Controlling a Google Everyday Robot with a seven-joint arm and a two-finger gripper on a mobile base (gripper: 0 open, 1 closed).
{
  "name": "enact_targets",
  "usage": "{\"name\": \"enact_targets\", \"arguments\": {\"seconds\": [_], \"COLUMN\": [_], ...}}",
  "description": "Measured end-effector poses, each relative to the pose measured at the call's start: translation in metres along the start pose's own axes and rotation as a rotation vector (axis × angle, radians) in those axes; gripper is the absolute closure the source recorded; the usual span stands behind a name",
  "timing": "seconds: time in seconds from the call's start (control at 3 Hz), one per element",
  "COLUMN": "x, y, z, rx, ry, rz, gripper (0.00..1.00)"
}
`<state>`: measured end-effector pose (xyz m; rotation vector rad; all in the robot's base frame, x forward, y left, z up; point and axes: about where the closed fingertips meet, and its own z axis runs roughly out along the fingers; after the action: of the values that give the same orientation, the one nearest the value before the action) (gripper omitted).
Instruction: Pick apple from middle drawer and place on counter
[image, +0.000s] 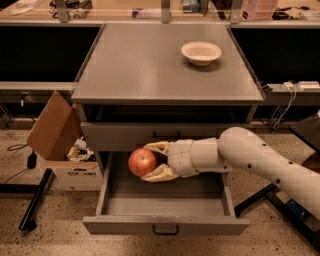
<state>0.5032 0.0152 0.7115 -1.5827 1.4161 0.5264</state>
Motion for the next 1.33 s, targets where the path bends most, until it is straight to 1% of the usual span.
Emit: {"name": "enact_targets", "arguments": {"seconds": [0.33, 0.67, 1.0, 1.33], "x": [-0.035, -0.081, -0.081, -0.088], "y": [-0.016, -0.041, -0.041, -0.062], "z": [-0.021, -0.050, -0.050, -0.056], "rx": [0.038, 0.084, 0.084, 0.161], "ry": [-0.011, -0.014, -0.014, -0.038], "rz": [-0.025, -0.053, -0.052, -0.026], "gripper": [1.00, 1.00, 1.00, 1.00]}}
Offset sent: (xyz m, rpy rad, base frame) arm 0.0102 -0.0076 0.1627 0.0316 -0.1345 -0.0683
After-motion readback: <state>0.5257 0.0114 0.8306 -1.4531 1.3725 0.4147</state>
